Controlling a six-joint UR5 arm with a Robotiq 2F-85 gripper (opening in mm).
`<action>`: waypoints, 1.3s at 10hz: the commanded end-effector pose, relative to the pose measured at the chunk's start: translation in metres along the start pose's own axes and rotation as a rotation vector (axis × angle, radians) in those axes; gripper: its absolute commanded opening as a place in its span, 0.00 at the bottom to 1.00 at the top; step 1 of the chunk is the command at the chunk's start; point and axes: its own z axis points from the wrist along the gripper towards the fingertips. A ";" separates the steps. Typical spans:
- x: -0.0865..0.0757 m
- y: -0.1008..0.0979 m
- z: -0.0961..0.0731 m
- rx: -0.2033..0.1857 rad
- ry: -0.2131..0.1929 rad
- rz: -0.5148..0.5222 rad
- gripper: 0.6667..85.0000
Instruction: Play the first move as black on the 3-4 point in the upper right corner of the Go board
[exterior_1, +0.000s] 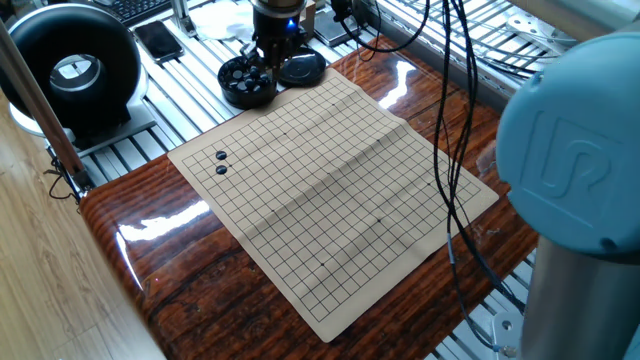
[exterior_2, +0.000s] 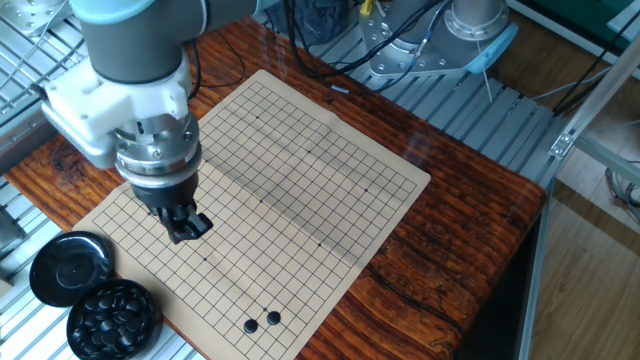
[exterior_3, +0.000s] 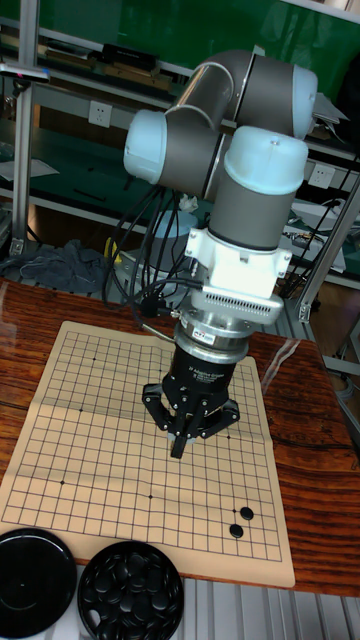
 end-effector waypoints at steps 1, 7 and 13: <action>0.009 -0.007 0.005 0.023 0.045 0.036 0.01; -0.010 0.001 0.005 -0.011 -0.027 0.132 0.01; -0.061 -0.009 0.020 0.003 -0.038 -0.116 0.14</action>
